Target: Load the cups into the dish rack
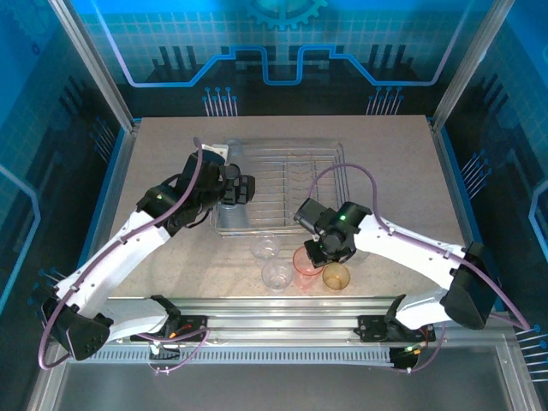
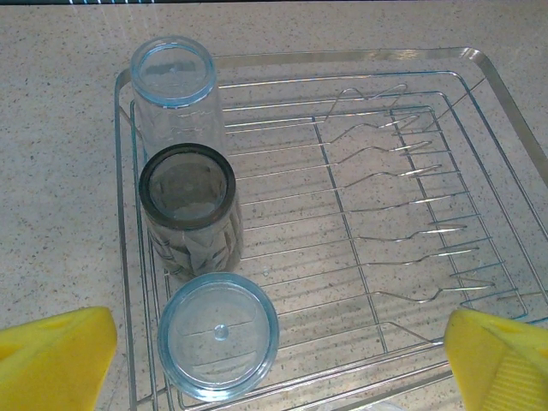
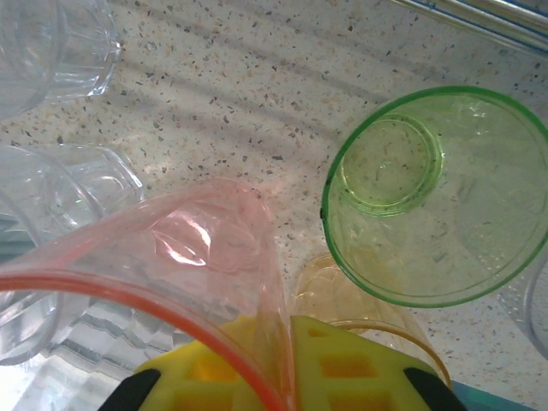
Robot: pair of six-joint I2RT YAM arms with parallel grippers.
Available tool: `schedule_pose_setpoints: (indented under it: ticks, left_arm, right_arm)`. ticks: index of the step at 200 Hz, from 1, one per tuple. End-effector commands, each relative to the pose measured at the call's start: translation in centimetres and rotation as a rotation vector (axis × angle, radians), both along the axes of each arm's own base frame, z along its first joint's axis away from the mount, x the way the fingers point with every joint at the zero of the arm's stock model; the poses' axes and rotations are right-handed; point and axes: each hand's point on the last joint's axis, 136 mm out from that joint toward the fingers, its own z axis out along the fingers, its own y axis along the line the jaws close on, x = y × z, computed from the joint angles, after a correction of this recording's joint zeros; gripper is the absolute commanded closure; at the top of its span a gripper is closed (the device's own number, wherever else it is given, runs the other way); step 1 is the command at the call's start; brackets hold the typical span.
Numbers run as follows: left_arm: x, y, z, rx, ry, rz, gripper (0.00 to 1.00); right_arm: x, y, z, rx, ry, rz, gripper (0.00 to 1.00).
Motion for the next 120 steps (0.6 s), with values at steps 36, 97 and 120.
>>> schedule_pose_setpoints:
  ticks: [36,97,120]
  left_arm:
    - [-0.7,0.3,0.3,0.009,-0.019,-0.014,0.01]
    - [-1.9,-1.9,3.2,-0.128,-0.101,-0.147,0.01]
    - [-4.2,-5.2,5.8,-0.272,-0.185,-0.370,0.01]
  right_arm:
    - [0.2,-0.5,2.8,-0.025,-0.053,0.049,1.00]
    - [0.4,1.1,6.5,0.182,-0.142,0.192,1.00]
    - [0.9,0.7,8.8,0.278,-0.183,0.200,1.00]
